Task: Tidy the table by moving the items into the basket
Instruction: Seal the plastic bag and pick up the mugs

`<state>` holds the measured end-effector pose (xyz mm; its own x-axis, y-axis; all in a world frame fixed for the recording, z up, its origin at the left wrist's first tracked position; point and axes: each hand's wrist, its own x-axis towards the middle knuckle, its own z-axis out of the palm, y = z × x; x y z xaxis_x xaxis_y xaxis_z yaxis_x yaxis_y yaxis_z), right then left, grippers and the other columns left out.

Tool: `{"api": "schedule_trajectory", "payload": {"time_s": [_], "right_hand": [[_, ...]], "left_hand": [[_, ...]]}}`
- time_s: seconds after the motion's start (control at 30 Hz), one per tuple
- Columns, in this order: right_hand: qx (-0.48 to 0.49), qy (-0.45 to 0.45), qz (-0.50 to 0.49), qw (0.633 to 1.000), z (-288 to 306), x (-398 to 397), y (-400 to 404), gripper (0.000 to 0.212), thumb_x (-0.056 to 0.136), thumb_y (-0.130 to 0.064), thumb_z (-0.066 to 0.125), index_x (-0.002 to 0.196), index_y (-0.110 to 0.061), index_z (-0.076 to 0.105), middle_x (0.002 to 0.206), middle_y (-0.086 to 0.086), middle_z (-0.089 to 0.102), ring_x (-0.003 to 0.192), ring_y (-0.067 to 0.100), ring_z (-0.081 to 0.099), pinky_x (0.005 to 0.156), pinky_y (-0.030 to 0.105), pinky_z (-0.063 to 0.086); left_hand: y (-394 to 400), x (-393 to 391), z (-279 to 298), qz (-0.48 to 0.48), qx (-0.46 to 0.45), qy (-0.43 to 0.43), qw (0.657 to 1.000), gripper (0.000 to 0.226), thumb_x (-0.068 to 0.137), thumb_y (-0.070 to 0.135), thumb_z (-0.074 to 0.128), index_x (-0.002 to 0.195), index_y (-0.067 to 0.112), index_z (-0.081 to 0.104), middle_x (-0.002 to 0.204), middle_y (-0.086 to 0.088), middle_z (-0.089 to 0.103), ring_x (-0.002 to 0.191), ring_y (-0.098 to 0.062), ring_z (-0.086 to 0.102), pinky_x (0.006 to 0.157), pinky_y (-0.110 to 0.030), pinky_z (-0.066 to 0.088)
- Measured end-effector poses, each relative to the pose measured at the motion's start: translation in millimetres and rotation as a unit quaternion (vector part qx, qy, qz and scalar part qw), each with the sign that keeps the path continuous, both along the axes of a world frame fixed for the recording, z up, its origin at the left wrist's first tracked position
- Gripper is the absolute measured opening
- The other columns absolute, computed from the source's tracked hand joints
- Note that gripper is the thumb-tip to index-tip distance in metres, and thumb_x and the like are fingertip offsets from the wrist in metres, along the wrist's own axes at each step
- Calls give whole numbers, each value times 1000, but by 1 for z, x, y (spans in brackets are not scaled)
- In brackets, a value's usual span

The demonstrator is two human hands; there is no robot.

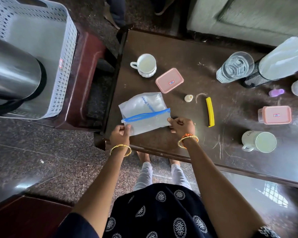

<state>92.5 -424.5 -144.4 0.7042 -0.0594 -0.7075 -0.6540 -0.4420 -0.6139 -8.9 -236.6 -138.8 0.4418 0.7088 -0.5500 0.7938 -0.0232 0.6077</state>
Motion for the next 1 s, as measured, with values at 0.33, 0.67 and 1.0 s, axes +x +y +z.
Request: {"api": "schedule_trajectory", "payload": {"time_s": [0.33,0.67,1.0], "right_hand": [[-113,-116,42,986,-2,-9,15,44,77,-20,71,46,-15,40,52,14,54,54,34,55,59,37,49],[-210,-186,129,951,-6,-20,18,14,86,-18,63,86,-11,51,93,9,50,69,27,47,56,30,38],[-233,-314,285,875,-6,-44,25,51,56,18,62,105,4,65,101,24,65,80,42,61,65,46,55]], "left_hand": [[-10,4,3,-31,137,77,987,25,91,27,52,89,4,61,94,-17,70,89,-35,63,64,-31,35],[-11,9,4,-189,225,59,954,9,85,12,59,89,5,54,99,-16,56,88,-36,58,60,-40,43],[-7,-10,2,-456,312,56,832,43,74,-1,64,116,5,60,120,-17,59,103,-34,60,74,-40,53]]}}
